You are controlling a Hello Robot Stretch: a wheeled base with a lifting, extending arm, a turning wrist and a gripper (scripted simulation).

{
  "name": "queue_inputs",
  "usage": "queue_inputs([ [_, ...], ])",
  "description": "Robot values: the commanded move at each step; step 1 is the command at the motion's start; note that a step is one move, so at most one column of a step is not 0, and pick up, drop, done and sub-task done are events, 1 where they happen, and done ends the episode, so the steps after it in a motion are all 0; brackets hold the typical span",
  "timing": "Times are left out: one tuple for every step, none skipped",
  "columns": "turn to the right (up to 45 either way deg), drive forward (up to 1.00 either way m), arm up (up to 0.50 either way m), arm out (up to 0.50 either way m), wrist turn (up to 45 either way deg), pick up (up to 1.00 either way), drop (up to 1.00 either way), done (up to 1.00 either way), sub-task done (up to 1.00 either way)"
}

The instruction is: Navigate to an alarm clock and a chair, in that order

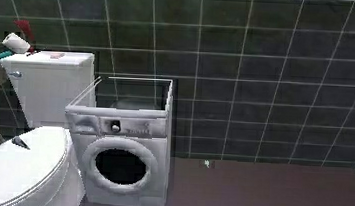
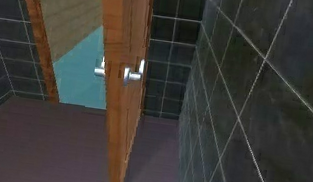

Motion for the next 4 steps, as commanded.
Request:
queue_inputs([
  [45.0,0.0,0.0,0.0,0.0,0.0,0.0,0.0,0.0],
  [45.0,0.0,0.0,0.0,0.0,0.0,0.0,0.0,0.0],
  [39.0,0.0,0.0,0.0,0.0,0.0,0.0,0.0,0.0],
  [-42.0,0.0,0.0,0.0,0.0,0.0,0.0,0.0,0.0],
])
